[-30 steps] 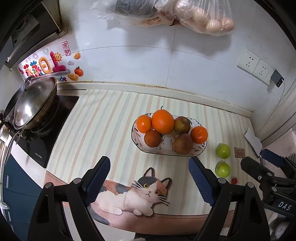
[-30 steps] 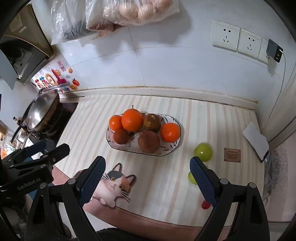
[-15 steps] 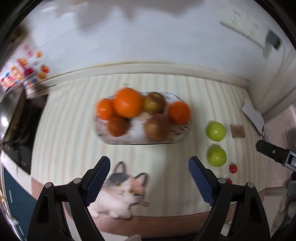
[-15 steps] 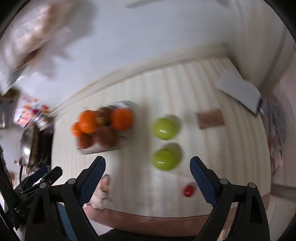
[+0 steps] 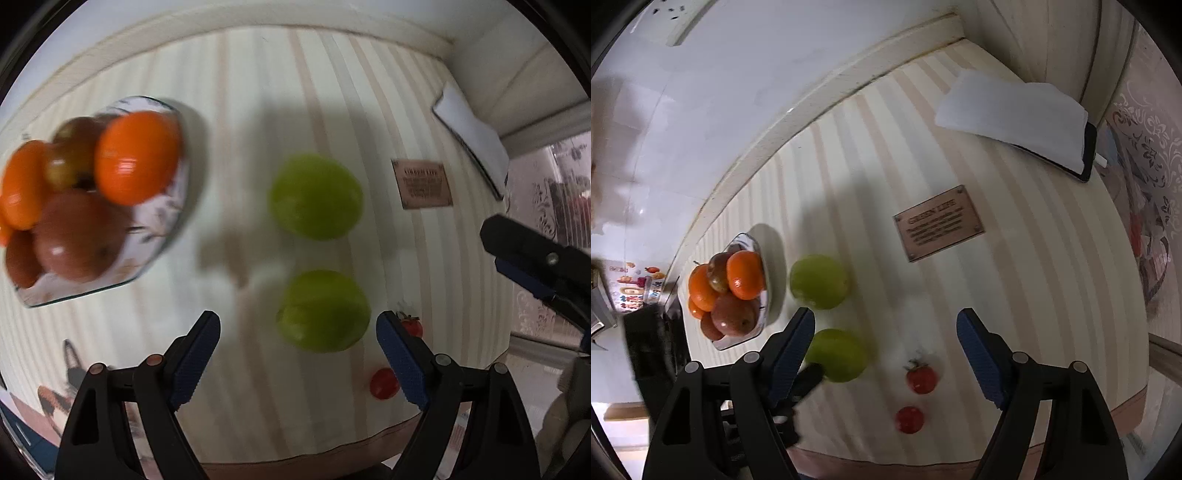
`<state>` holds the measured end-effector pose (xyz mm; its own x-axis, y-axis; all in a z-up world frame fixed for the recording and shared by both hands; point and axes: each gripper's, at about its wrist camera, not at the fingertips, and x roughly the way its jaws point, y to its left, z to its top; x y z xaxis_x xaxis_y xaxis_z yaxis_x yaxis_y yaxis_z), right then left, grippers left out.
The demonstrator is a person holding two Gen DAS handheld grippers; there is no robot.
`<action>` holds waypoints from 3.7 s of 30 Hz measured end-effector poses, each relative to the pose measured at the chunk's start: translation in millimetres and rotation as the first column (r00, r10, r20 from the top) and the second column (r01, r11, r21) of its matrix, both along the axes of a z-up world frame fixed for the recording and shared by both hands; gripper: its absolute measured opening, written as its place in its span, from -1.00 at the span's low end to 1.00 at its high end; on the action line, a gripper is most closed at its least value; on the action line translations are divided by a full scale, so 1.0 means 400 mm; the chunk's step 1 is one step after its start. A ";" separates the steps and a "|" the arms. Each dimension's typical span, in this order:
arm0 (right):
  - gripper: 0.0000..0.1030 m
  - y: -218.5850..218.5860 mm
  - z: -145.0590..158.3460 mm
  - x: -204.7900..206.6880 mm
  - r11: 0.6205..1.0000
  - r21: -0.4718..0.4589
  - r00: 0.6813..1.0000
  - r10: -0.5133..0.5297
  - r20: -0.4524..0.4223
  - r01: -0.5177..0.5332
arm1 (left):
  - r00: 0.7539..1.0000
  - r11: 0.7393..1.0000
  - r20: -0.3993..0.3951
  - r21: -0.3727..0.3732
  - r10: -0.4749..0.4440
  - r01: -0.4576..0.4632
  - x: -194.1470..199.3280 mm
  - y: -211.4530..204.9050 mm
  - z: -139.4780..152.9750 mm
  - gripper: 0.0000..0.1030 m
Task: Organize fruits
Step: 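Grasp a green apple with the right tool while the left tool grasps the other, then carry both green apples over the plate and lower them onto the fruit, then open both tools to release the green apples and lift away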
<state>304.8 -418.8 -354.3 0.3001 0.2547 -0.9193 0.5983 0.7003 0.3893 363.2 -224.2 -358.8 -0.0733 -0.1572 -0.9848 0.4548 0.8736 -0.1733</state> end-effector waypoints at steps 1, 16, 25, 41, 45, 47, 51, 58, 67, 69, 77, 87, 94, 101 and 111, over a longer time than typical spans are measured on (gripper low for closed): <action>0.59 -0.004 -0.005 0.002 1.000 0.000 1.000 0.002 -0.004 -0.002 | 1.000 1.000 -0.002 0.002 -0.009 0.009 -0.001 -0.010 -0.009 0.68; 0.58 0.032 -0.037 0.120 0.993 0.014 0.993 0.115 -0.004 -0.115 | 0.997 0.999 0.082 0.045 0.012 -0.016 -0.012 0.058 -0.020 0.12; 0.51 0.159 -0.122 0.235 0.974 0.042 0.974 0.223 -0.046 -0.221 | 0.973 0.969 0.066 0.097 0.223 -0.229 0.032 0.296 -0.023 0.13; 0.25 0.236 -0.154 0.271 0.956 -0.017 0.955 0.291 -0.049 -0.292 | 0.938 0.940 0.084 0.038 0.336 -0.340 0.048 0.369 -0.018 0.12; 0.24 0.255 -0.135 0.266 0.957 -0.010 0.957 0.290 -0.021 -0.290 | 0.927 0.930 0.090 0.004 0.365 -0.366 0.028 0.417 0.033 0.12; 0.24 0.272 -0.110 0.266 0.955 0.004 0.955 0.297 0.005 -0.297 | 0.916 0.921 0.093 -0.018 0.389 -0.389 0.036 0.437 0.060 0.12; 0.24 0.332 -0.044 0.286 0.940 0.021 0.939 0.338 0.067 -0.341 | 0.889 0.897 0.122 -0.077 0.441 -0.435 0.055 0.507 0.147 0.12; 0.24 0.490 0.043 0.380 0.881 0.050 0.874 0.457 0.164 -0.470 | 0.813 0.832 0.178 -0.142 0.554 -0.536 0.171 0.669 0.257 0.12; 0.24 0.695 0.015 0.517 0.797 -0.025 0.789 0.602 0.122 -0.604 | 0.787 0.794 0.107 -0.066 0.608 -0.605 0.324 0.743 0.119 0.12; 0.24 0.726 -0.003 0.531 0.778 -0.045 0.773 0.627 0.096 -0.626 | 0.791 0.795 0.083 -0.049 0.606 -0.604 0.334 0.738 0.086 0.13; 0.25 0.747 -0.006 0.535 0.737 -0.087 0.733 0.676 0.070 -0.671 | 0.760 0.760 0.049 -0.110 0.648 -0.640 0.325 0.751 0.062 0.13; 0.26 0.758 -0.011 0.546 0.735 -0.093 0.734 0.677 0.045 -0.672 | 0.773 0.774 0.039 -0.070 0.633 -0.630 0.330 0.730 0.025 0.13; 0.54 0.739 -0.011 0.551 0.769 -0.057 0.768 0.639 0.043 -0.637 | 0.770 0.769 0.019 -0.077 0.637 -0.634 0.337 0.737 0.031 0.14; 0.79 0.726 0.018 0.544 0.782 -0.052 0.779 0.624 0.060 -0.622 | 0.768 0.765 0.017 -0.106 0.640 -0.635 0.326 0.743 0.063 0.17; 0.87 0.673 0.123 0.484 0.799 -0.158 0.798 0.597 0.082 -0.581 | 0.791 0.815 0.202 -0.093 0.578 -0.572 0.274 0.721 0.216 0.70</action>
<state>498.5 -149.6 -305.1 0.2385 0.3098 -0.9204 0.0088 0.9470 0.3210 472.9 64.3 -272.5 0.2467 -0.1295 -0.9604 -0.1019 0.9821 -0.1586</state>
